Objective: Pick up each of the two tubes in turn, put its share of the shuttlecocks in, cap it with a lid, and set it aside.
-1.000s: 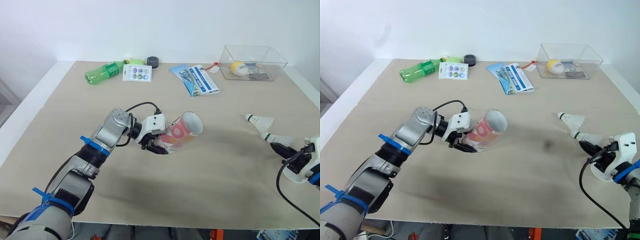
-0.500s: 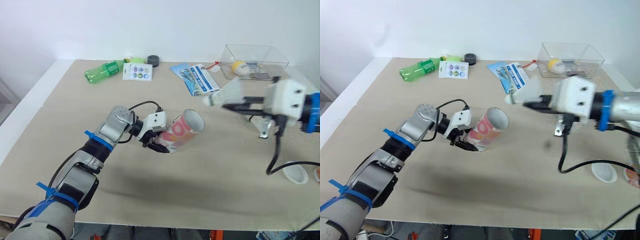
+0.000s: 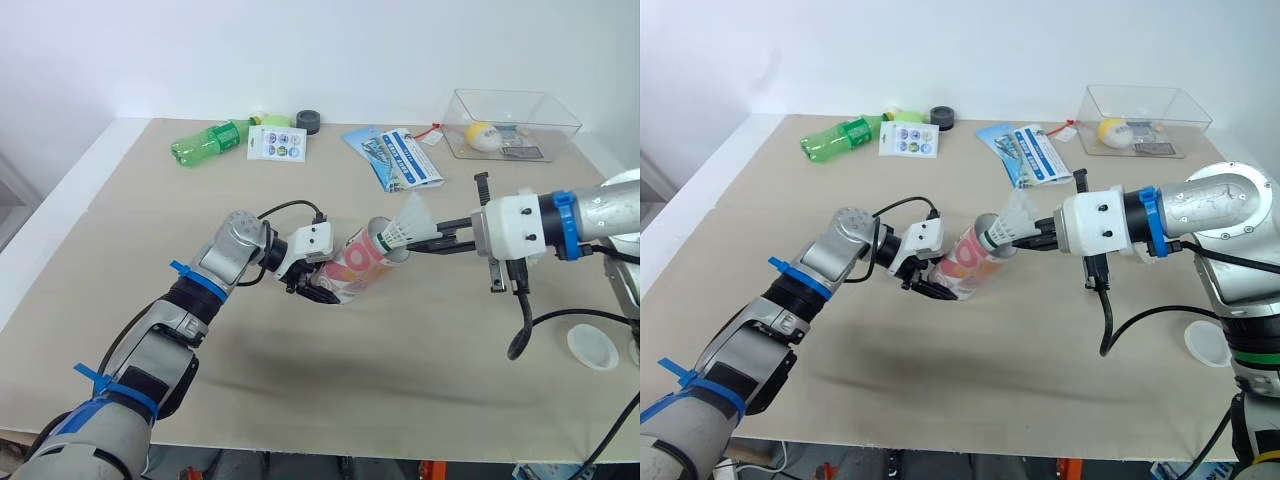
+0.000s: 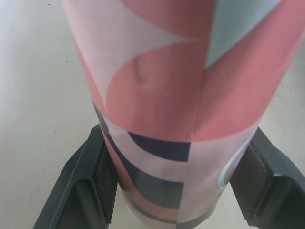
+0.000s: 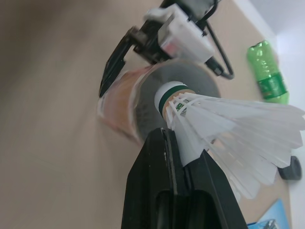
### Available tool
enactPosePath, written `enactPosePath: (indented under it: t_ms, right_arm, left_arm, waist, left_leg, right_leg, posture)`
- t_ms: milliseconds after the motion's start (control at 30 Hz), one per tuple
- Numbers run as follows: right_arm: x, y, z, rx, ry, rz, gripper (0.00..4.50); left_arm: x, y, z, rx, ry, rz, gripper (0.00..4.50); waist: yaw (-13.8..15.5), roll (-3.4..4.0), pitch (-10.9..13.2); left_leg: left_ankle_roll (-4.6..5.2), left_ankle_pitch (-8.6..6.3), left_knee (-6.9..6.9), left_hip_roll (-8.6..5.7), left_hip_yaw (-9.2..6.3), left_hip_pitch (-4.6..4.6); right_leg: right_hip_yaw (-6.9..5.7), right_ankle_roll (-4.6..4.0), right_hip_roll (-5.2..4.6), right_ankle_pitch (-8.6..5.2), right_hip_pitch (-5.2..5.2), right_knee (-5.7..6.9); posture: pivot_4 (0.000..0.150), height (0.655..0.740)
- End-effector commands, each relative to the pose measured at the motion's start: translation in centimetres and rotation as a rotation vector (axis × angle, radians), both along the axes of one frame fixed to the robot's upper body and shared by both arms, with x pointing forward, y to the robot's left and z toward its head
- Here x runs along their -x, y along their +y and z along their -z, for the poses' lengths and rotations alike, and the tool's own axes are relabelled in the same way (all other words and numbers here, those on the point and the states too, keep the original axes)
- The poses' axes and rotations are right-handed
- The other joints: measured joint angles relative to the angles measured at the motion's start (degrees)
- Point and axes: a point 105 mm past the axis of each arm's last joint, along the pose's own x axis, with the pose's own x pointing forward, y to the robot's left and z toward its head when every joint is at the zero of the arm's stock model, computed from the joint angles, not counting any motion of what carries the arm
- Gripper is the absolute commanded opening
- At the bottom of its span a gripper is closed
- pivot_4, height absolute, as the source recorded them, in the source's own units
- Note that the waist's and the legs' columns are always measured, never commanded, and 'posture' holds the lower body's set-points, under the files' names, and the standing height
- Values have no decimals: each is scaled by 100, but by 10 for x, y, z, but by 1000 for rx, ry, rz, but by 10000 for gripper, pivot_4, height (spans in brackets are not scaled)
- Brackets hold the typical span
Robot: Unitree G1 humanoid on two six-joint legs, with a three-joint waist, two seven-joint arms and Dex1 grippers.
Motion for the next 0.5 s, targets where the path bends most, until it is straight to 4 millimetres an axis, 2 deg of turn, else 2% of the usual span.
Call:
enactPosePath:
  t_ms: [33,67,133,167,300,400,467,500]
  right_arm:
    - [2,6,-9,-1,-11,-36,11453]
    - [3,7,-11,-14,-10,-42,13986]
    - [4,11,-19,-60,-7,-46,23780]
    - [5,11,-22,-82,-2,-43,26972]
    - [6,3,-35,-227,85,36,44612]
    - [-3,-23,-46,-392,134,191,44612]
    - [-12,-52,-45,-513,167,350,44612]
    - [-21,-74,-43,-590,150,461,44612]
  left_arm:
    - [-3,2,-7,-1,-25,-19,26777]
    - [-3,2,-6,-1,-25,-20,26777]
    - [-4,2,-6,-3,-26,-23,26777]
    - [-4,2,-6,-3,-26,-24,26777]
    - [-3,2,-6,-3,-25,-22,26777]
    - [-3,2,-6,-3,-26,-21,26777]
    - [-3,1,-5,-3,-25,-19,26777]
    - [-3,1,-5,-3,-25,-18,26777]
  waist:
    - [0,0,0]
    - [0,0,0]
    - [0,0,0]
    - [0,0,0]
    - [1,0,0]
    - [4,0,0]
    - [5,-2,-1]
    - [18,-10,-2]
  left_leg:
    - [0,0,0,2,0,1]
    - [0,0,0,2,0,0]
    - [0,0,0,2,0,0]
    - [0,0,0,2,0,0]
    - [0,0,0,2,-1,0]
    - [0,0,0,2,-3,-1]
    - [0,0,0,2,-1,0]
    - [0,0,-2,3,-5,1]
  right_leg:
    - [0,0,2,0,0,0]
    - [0,-1,2,0,0,0]
    - [0,-1,2,0,0,0]
    - [0,-1,1,0,0,0]
    - [0,-3,2,1,0,1]
    - [0,-4,1,1,2,2]
    - [0,-4,0,1,1,2]
    - [-2,-6,3,0,3,1]
  posture:
    - [1500,7400]
    - [1500,7400]
    - [1500,7400]
    - [1500,7400]
    - [1500,7400]
    - [1500,7400]
    - [1500,7400]
    - [1500,7400]
